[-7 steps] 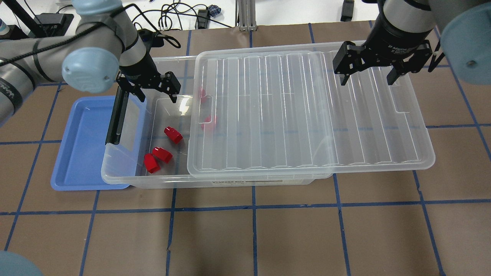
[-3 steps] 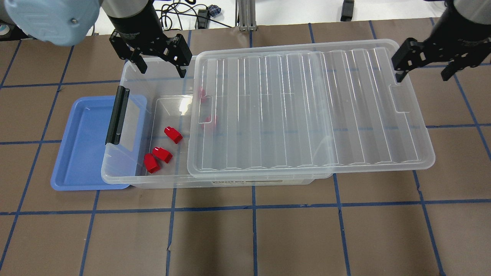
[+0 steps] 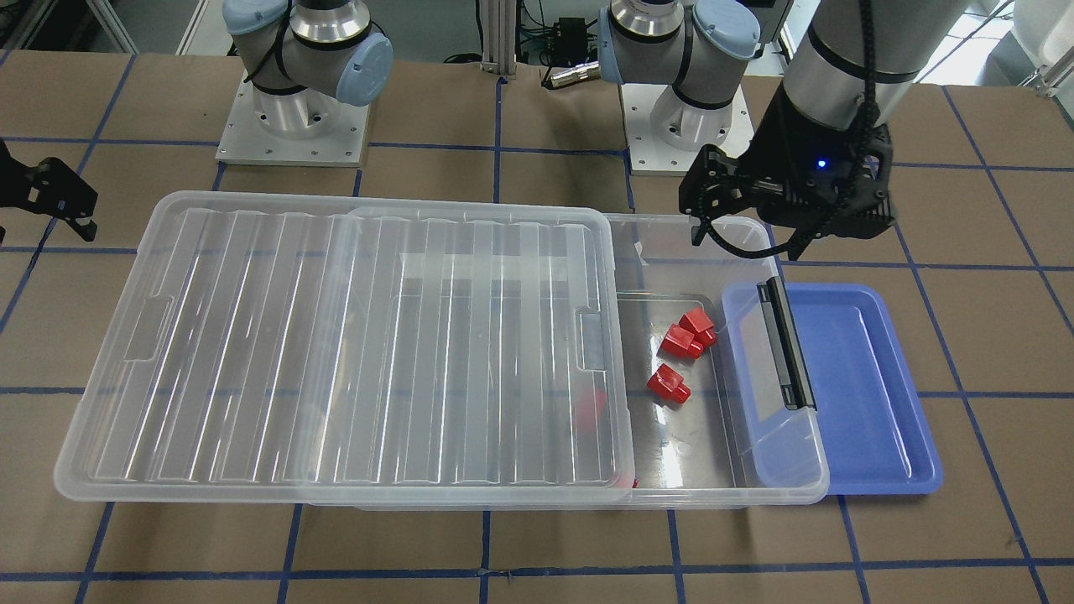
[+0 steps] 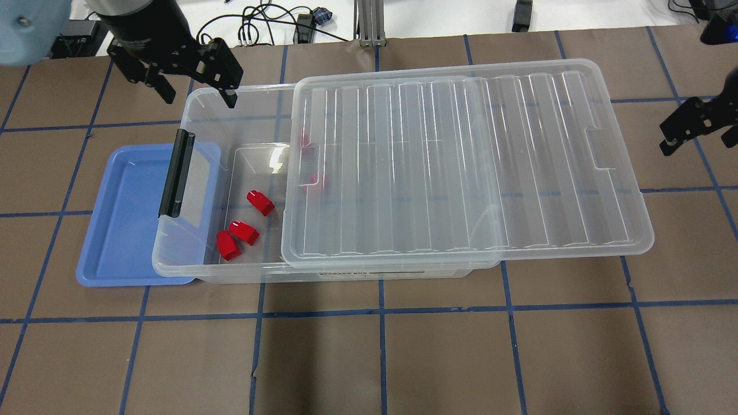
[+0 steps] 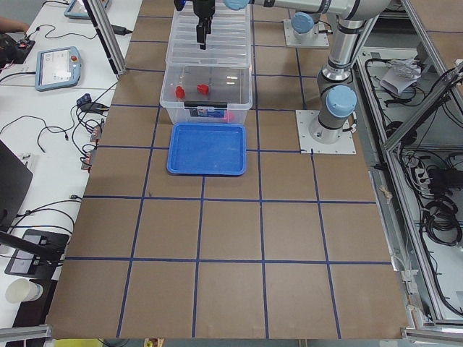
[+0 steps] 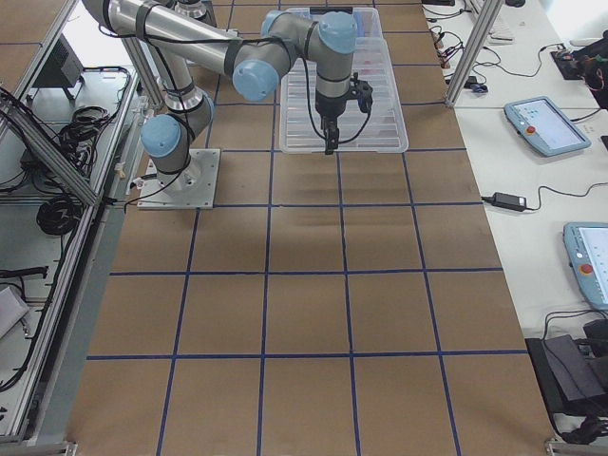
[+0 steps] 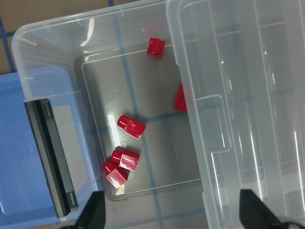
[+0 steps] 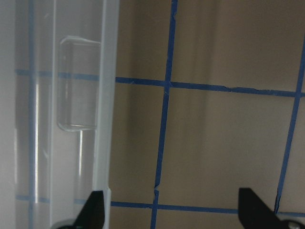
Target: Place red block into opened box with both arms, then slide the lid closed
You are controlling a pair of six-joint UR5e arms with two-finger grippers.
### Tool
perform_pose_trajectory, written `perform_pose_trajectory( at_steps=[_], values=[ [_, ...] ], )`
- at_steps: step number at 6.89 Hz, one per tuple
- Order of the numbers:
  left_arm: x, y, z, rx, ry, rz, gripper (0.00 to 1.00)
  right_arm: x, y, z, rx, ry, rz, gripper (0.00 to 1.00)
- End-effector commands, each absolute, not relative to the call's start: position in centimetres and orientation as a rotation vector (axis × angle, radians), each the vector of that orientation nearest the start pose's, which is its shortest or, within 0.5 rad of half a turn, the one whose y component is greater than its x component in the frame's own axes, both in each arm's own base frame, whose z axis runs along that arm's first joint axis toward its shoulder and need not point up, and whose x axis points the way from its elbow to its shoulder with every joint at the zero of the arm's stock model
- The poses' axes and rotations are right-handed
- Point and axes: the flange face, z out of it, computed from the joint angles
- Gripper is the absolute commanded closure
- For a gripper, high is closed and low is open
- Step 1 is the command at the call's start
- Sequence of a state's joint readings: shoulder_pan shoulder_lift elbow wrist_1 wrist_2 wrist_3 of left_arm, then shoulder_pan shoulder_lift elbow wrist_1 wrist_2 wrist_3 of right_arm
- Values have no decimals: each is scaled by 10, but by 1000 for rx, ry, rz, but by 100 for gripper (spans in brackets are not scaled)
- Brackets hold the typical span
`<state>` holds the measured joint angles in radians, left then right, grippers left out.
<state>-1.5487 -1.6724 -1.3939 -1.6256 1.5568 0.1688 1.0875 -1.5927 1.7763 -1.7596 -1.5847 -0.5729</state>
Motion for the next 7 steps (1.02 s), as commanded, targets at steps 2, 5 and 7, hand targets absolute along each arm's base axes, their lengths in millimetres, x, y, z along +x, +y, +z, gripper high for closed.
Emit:
perform_pose_trajectory(
  at_steps=[2,5,7],
  values=[
    [-112,-534,515,44,3145,-27,0,-113,-474,365,-136,3177,-65,0],
    [-108,-532,512,73,3094,-12,0,-116,-486,346,-140,3152,-21,0],
    [-126,-534,507,156,3095,-1,0,-107,-488,346,-145,3145,-27,0]
  ],
)
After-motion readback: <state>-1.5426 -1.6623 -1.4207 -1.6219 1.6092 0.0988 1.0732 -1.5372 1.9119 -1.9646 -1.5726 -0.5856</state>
